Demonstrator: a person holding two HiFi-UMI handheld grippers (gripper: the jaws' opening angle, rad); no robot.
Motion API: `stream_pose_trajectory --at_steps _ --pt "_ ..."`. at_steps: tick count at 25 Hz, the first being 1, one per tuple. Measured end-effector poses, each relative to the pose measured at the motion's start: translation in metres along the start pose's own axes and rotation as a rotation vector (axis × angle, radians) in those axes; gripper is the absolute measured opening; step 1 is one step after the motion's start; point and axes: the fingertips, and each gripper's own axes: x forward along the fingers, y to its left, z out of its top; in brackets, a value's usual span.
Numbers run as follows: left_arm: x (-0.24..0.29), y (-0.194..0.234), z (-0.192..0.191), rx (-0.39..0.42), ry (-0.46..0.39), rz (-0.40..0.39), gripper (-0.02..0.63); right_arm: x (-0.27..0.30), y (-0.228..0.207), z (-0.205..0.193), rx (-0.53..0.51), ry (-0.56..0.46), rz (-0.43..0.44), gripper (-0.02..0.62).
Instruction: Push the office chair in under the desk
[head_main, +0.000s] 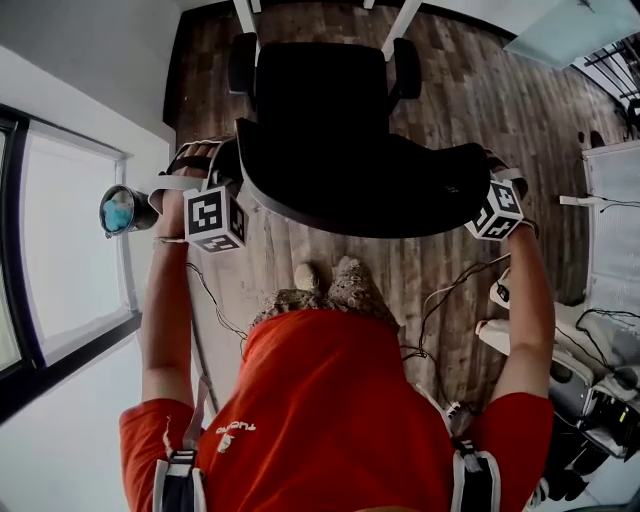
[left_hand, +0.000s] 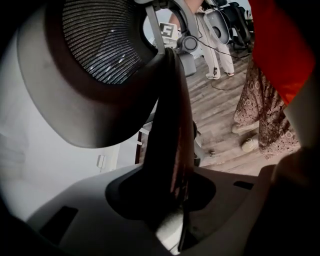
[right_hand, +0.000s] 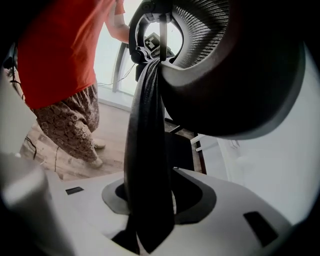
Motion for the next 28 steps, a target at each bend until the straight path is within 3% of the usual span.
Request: stream_pose_trajectory --at_steps 11,28 --pt "0.059 0.053 0.009 -0.015 0.035 -0.046 0.123 0.025 -0.060 -0.045 -0.012 -0.006 0.016 0.173" --pt "0.156 0.139 0.038 -0.049 0.091 -0.040 0.117 0.071 -0.183 -0.128 -0.064 -0.031 0.036 0.172"
